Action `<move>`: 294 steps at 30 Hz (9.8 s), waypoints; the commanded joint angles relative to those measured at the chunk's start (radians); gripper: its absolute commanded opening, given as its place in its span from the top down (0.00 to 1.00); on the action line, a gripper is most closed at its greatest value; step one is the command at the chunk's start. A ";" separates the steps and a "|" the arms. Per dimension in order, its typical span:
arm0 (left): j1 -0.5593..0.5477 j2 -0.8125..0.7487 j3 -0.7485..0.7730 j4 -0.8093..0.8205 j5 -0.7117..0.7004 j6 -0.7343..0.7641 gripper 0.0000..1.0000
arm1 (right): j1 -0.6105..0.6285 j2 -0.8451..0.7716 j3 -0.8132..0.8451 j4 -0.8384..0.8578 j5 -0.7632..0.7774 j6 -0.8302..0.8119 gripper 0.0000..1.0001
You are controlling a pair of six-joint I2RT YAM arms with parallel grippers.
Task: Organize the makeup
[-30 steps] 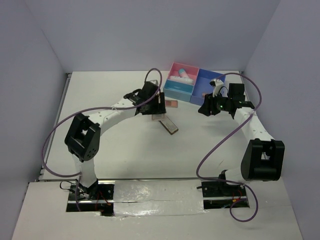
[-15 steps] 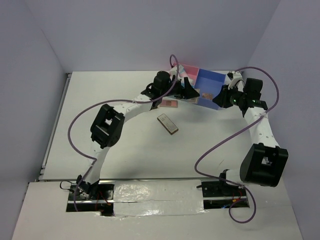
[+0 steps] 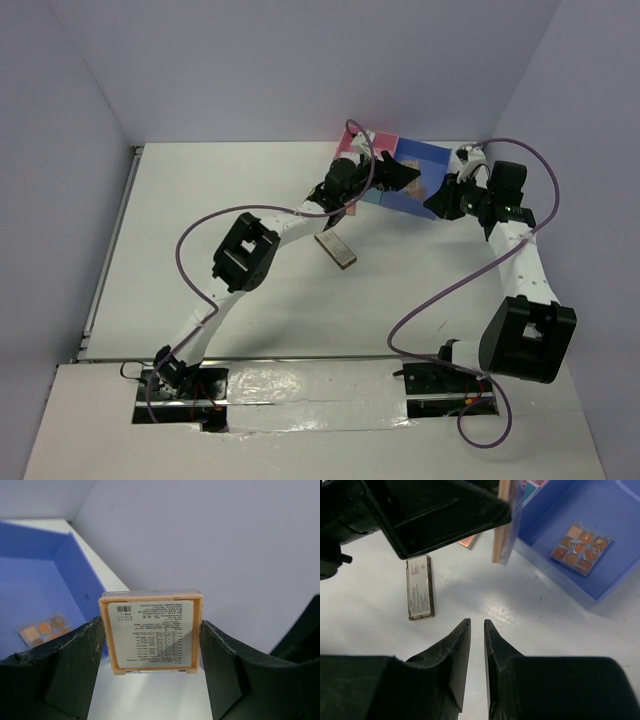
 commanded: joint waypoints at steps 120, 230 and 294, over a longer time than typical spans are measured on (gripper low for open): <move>0.206 -1.700 -1.426 -0.900 -0.612 0.146 0.01 | 0.861 0.807 0.526 -0.272 0.812 0.120 0.19; 0.221 -1.563 -1.405 -0.814 -0.525 0.157 0.01 | 0.564 0.706 0.914 -0.614 0.229 -0.926 0.06; 0.223 -1.536 -1.376 -0.891 -0.523 0.123 0.01 | 0.705 1.204 1.220 -0.710 0.429 -0.943 0.17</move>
